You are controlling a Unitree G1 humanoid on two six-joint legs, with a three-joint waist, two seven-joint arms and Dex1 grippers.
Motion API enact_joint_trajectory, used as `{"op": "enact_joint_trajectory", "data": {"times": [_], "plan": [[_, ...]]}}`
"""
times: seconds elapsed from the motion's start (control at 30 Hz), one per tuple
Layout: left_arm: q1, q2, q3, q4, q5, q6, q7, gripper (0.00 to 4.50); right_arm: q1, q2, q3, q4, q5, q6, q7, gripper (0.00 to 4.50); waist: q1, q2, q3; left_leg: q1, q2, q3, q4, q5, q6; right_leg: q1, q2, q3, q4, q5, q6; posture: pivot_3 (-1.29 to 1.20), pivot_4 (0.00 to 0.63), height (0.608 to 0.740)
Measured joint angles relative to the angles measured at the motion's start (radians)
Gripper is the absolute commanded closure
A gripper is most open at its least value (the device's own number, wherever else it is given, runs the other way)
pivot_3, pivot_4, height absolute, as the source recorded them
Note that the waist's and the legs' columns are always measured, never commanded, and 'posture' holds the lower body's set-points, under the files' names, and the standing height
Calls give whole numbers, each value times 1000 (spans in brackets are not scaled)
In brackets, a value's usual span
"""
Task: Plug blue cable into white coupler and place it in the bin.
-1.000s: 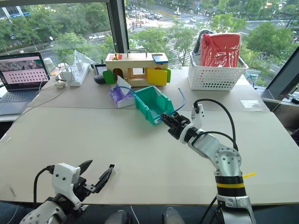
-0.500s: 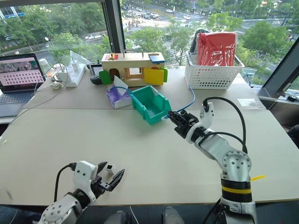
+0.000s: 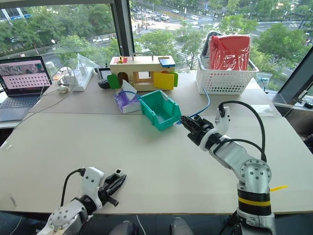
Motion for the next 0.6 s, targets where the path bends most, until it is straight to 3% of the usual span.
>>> {"op": "enact_joint_trajectory", "data": {"times": [0.13,0.3,0.43,0.6], "plan": [[-234,-1,-100,65,6,46,-51,3870,103,-12,29,-139,-78,-8,7,4500,16,0,0,-3,-1,-1,0,0,0,0,1,-2,-4,5,7,0,150,739],[-441,48,-180,153,5,189,-122,3870,230,-97,153,-302,-314,20,73,4500,11,1,-1,-5,-2,-1,0,-1,2,-1,1,-2,-5,5,7,0,150,739],[-559,88,-272,191,16,287,-180,3870,315,-53,273,-388,-458,20,88,4500,13,1,-1,-4,-2,-2,0,-1,2,-1,2,-2,-4,4,8,0,150,739],[-674,77,-320,265,4,399,-224,3870,317,-11,296,-397,-553,17,104,4500,20,1,-1,-4,-2,-2,1,-1,2,0,2,-2,-6,5,10,0,150,739]]}}
